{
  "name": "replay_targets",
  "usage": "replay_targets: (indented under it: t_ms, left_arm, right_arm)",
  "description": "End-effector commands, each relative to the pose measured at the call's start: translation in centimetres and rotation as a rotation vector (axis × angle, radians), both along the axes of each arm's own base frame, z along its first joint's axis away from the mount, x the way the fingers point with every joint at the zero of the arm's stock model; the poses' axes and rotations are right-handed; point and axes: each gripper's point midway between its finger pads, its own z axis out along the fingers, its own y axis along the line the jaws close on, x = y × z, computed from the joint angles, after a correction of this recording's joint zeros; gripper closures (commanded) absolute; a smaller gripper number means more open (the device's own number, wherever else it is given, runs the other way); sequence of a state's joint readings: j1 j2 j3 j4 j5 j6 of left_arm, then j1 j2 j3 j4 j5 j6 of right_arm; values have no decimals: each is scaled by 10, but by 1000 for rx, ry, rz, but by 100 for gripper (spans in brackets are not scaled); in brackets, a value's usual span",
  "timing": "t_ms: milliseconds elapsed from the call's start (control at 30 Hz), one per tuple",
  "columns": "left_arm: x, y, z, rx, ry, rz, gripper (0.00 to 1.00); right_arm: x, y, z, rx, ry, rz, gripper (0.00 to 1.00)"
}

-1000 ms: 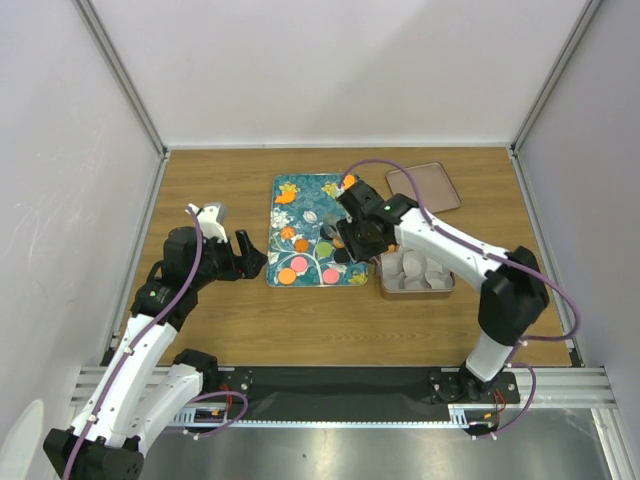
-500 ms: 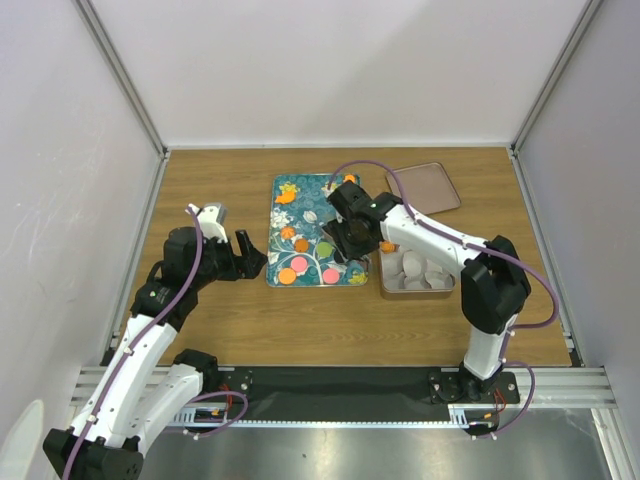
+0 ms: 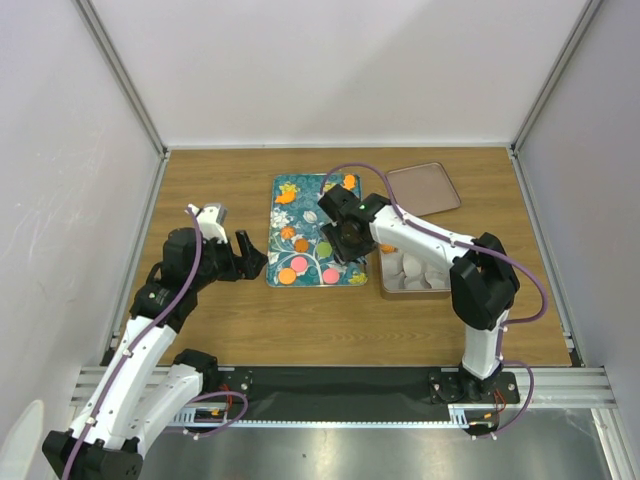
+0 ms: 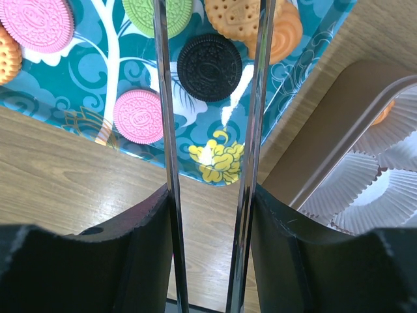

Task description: Pack the cookies

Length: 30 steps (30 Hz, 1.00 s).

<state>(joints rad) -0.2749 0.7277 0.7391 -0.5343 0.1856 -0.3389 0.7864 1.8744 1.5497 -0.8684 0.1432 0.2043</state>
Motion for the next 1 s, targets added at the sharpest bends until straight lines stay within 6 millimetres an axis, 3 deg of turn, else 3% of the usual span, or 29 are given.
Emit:
replay_targets:
  t_ms: [0,333,467,733,900,933,967]
  left_arm:
    - [1,-1,7,1,-37,-5,15]
    - [0,-1,10,-3,-48,-7,15]
    - [-1,-3,11,-3,-52,-16,15]
    - [-4,-6,16,-12,-67,-35,15]
    - [-7,-10,20,-26,-84,-56,15]
    - [-7,-10,19,-25,-79,-59,15]
    - [-7,-11,20,-26,-82,-64,15]
  right_arm:
    - [6,7,12,-17,-43,25,50]
    - [6,8,10,-43,-29,38,55]
    - [13,7,23,-36,-56,19,67]
    - [31,-1,84,63,-175,-68,71]
    - [23,-31,115,87,-226,-164,71]
    - [17,-41,110,75,-216,-181,71]
    - [9,-49,122,102,-230,-212,71]
